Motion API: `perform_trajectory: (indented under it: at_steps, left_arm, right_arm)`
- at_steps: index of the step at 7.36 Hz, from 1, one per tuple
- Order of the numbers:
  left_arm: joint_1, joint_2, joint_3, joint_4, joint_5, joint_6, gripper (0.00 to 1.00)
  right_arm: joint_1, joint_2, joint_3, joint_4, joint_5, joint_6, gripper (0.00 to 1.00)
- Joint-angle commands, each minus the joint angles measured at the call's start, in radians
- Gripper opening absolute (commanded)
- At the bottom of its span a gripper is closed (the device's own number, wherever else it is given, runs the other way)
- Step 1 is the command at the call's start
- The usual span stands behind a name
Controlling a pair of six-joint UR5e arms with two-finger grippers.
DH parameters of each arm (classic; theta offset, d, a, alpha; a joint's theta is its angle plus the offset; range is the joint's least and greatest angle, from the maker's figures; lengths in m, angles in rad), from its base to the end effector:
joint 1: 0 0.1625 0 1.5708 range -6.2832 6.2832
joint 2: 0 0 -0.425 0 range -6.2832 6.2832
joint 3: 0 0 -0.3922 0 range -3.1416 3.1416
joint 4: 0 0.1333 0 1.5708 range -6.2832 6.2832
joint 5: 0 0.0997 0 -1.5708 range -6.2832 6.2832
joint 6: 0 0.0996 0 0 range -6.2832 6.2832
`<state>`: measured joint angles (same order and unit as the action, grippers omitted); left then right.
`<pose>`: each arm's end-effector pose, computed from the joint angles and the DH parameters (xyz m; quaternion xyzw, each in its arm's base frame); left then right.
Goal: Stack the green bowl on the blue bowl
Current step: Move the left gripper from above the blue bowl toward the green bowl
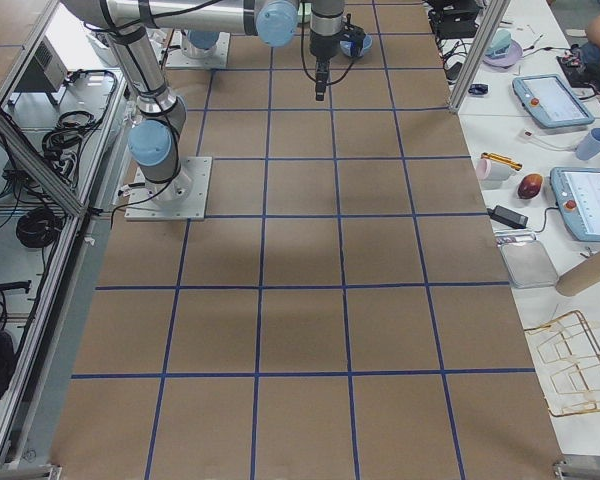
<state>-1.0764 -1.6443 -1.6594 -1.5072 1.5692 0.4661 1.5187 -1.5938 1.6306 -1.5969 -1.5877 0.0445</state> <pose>0.1234 -0.5102 0.4141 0.0142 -0.9987 -0.0433 0.0235 0.1064 -0.4870 0.4723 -0.0482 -0.9988 -0.0054 0.0084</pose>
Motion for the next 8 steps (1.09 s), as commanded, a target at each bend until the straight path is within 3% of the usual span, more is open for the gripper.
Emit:
perform_trajectory:
  at_steps: [1, 5, 8]
  left_arm:
    - [0.134, -0.023, -0.1, 0.158, -0.004, 0.184, 1.0]
    - [0.312, -0.098, -0.177, 0.275, -0.113, 0.418, 1.0]
    - [0.369, -0.185, -0.212, 0.379, -0.112, 0.443, 1.0]
  right_arm:
    - [0.0, 0.0, 0.0, 0.0, 0.002, 0.0, 1.0]
    - [0.0, 0.0, 0.0, 0.0, 0.0, 0.0, 1.0]
    - [0.0, 0.0, 0.0, 0.0, 0.0, 0.0, 1.0]
